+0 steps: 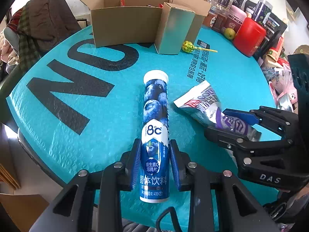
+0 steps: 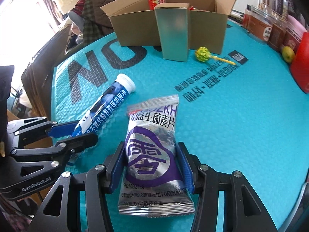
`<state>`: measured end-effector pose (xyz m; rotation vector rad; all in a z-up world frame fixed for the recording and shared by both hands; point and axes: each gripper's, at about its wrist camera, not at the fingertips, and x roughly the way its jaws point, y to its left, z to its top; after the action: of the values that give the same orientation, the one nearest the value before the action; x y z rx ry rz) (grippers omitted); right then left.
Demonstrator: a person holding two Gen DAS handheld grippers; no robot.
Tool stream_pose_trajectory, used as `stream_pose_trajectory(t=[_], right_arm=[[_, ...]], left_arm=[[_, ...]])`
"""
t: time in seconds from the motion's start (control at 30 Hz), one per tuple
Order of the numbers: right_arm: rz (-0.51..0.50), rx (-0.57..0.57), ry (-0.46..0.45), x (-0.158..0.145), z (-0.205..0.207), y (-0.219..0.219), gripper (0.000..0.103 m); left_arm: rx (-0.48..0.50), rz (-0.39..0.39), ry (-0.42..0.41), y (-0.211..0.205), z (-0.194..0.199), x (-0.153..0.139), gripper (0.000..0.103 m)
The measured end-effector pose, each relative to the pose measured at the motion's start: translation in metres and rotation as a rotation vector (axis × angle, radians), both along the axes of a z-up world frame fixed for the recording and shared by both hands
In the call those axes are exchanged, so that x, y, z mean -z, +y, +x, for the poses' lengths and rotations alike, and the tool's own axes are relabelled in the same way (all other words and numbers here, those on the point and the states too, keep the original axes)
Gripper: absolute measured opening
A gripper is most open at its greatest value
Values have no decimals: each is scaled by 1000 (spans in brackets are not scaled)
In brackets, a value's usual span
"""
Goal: Organize snacks
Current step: 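Lift the blue tube and silver pouch and carry both over the box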
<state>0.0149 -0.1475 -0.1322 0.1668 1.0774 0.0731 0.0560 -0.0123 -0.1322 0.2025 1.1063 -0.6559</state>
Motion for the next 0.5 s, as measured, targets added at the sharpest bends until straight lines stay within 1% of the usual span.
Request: stream_pose_trajectory(t=[0.13, 0.23, 0.33, 0.4, 0.43, 0.5], right_arm=[[14, 1, -7, 1, -3, -5, 52], [13, -18, -11, 3, -3, -4, 53], [5, -34, -17, 3, -4, -3, 54], [-3, -43, -21, 4, -4, -1, 58], [-9, -32, -24, 4, -3, -2, 58], [1, -33, -25, 4, -3, -4, 58]], left_arm=[[11, 24, 13, -6, 2, 4, 28], [19, 54, -21, -14, 2, 3, 28], [19, 77, -37, -23, 5, 4, 28], [21, 93, -54, -29, 8, 4, 28], [22, 95, -62, -30, 9, 4, 28], [17, 68, -59, -29, 11, 5, 28]])
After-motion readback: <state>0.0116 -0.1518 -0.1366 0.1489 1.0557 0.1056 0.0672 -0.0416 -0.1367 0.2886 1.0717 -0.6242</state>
